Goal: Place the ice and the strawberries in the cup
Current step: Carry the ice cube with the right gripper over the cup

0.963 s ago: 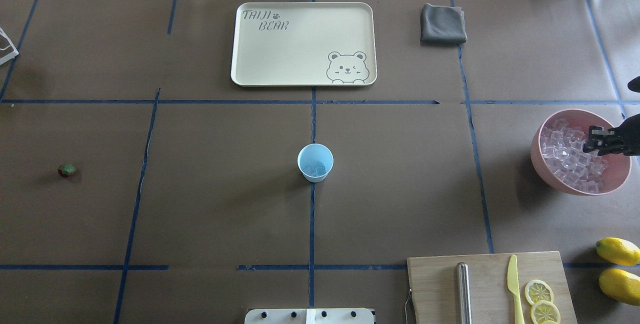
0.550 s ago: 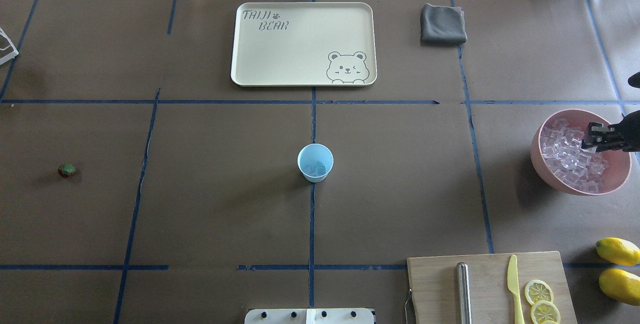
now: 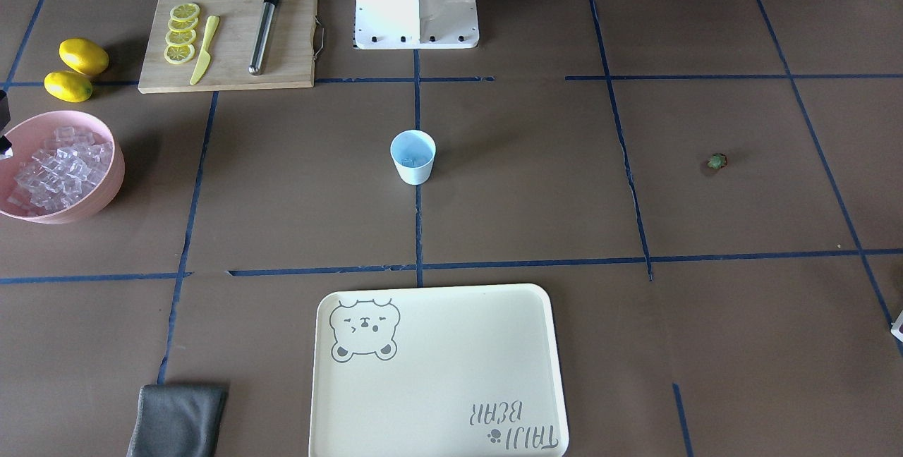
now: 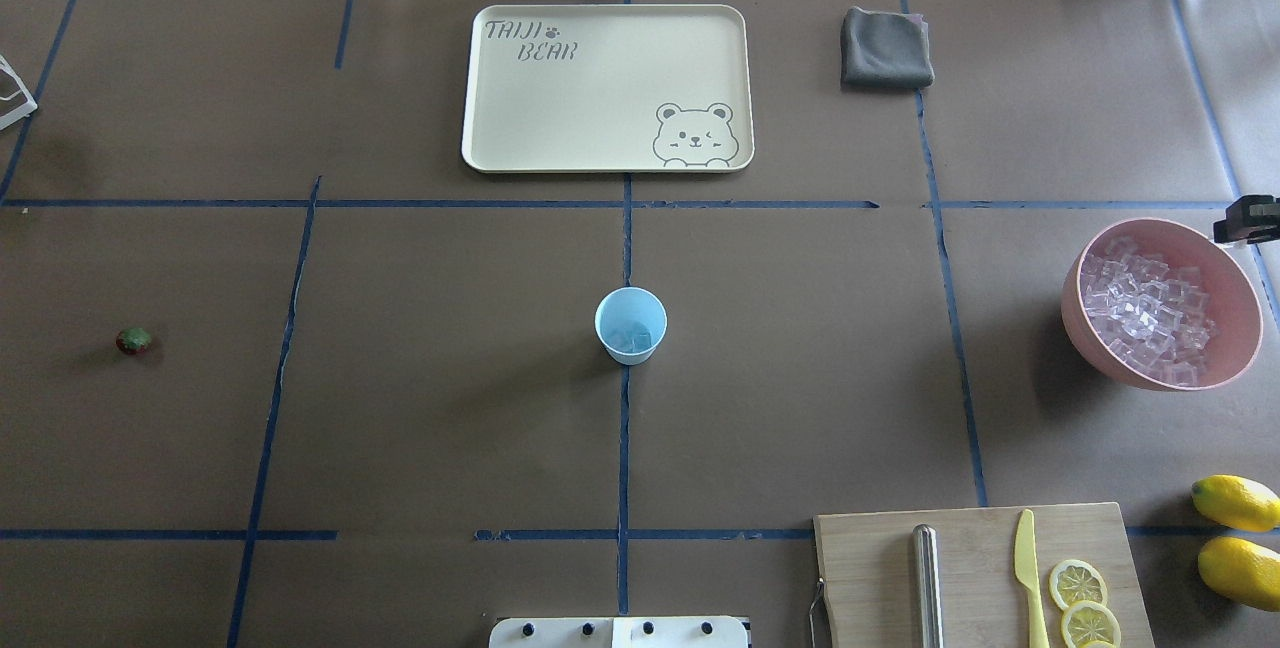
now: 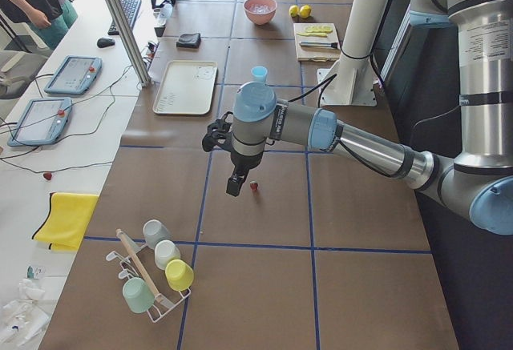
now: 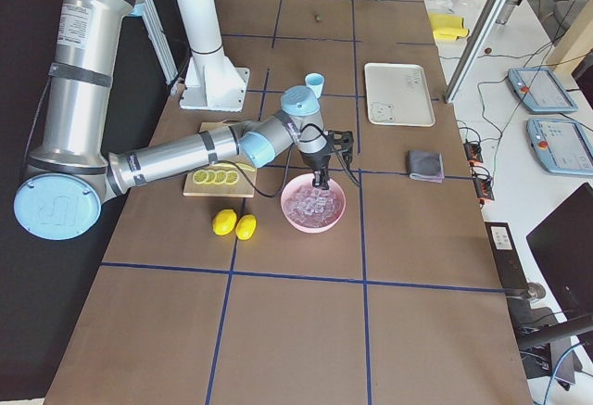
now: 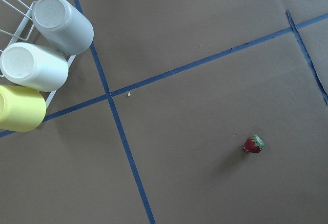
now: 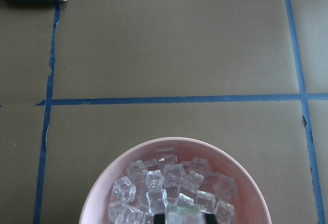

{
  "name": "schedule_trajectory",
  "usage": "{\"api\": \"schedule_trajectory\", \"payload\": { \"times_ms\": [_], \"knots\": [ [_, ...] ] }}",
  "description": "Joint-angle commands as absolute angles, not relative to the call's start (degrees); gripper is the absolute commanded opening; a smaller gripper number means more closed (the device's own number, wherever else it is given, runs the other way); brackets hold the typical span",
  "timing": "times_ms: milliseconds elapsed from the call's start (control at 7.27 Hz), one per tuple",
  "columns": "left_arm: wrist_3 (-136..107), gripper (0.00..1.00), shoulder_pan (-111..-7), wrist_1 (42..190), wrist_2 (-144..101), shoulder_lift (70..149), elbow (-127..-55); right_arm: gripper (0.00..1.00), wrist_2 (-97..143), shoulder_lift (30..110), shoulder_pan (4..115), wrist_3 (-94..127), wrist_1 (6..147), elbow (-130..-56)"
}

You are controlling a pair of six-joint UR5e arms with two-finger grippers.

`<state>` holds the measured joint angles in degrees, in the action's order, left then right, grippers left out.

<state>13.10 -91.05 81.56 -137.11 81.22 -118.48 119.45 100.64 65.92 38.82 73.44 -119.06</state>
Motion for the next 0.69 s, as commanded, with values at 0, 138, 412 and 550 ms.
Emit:
{"api": "schedule_trajectory", "payload": {
  "times_ms": [0, 138, 412, 550],
  "knots": [
    [13.10, 1.00, -91.05, 81.48, -137.11, 81.21, -118.48, 0.00, 121.28, 94.96, 67.59, 28.39, 83.02, -121.82],
    [13.10, 1.00, -91.05, 81.47, -137.11, 81.21, -118.48, 0.00, 121.46, 92.14, 66.20, 28.91, 84.19, -122.08],
    [13.10, 1.00, -91.05, 81.47, -137.11, 81.21, -118.56, 0.00, 123.57, 85.38, 60.24, 34.84, 86.12, -121.29],
    [13.10, 1.00, -91.05, 81.47, -137.11, 81.21, -118.48, 0.00, 123.40, 77.34, 54.64, 40.90, 92.66, -120.51]
  ]
}}
